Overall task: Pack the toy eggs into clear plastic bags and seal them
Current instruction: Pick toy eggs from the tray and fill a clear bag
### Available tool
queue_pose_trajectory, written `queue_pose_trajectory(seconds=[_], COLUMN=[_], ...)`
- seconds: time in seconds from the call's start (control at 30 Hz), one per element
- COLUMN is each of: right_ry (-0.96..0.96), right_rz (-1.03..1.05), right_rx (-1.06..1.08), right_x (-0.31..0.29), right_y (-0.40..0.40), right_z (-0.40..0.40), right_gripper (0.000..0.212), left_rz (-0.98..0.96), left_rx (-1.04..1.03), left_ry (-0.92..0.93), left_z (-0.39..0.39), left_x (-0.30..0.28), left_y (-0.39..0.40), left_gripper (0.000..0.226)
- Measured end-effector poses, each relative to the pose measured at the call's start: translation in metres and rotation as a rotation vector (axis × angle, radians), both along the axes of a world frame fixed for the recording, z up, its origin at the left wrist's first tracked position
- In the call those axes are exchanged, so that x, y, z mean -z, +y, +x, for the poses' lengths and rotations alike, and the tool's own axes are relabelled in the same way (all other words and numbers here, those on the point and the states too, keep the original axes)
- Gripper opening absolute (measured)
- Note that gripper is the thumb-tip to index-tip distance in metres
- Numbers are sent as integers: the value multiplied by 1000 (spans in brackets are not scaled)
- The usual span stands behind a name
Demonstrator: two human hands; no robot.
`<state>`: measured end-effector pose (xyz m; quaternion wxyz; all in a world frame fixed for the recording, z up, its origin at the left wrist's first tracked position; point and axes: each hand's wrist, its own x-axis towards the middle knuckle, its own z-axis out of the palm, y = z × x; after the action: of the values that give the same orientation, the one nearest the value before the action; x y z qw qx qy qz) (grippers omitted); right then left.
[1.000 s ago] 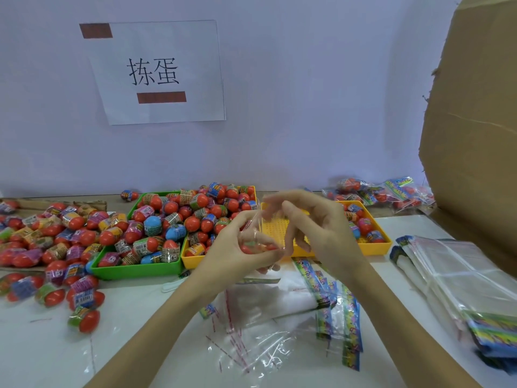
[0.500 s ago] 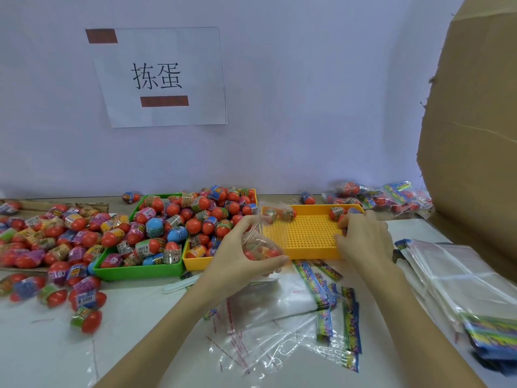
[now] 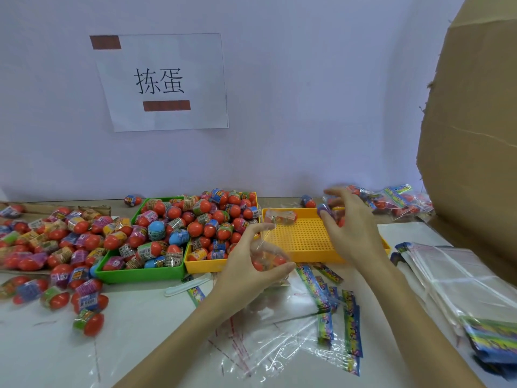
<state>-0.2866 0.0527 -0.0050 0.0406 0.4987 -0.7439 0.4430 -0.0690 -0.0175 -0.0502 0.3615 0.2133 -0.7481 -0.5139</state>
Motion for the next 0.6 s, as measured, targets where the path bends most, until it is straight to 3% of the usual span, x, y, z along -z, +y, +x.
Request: queue_pose_trajectory(seconds=[0.2, 0.33, 0.43, 0.6], right_ry=[-302, -386, -335, -47], right_rz=[-274, -346, -264, -159], right_rx=[-377, -557, -546, -396], right_x=[-13, -18, -13, -5], right_y=[1, 4, 3, 1], right_z=[39, 58, 64, 59], right_gripper=[34, 29, 24, 15], left_rz=[-5, 127, 120, 111], left_rx=[-67, -68, -70, -41], left_ry=[-8, 61, 62, 99], left_z=[-2, -3, -3, -3], left_x=[2, -1, -1, 0], left_y=[1, 1, 2, 3], left_gripper=[69, 70, 69, 70])
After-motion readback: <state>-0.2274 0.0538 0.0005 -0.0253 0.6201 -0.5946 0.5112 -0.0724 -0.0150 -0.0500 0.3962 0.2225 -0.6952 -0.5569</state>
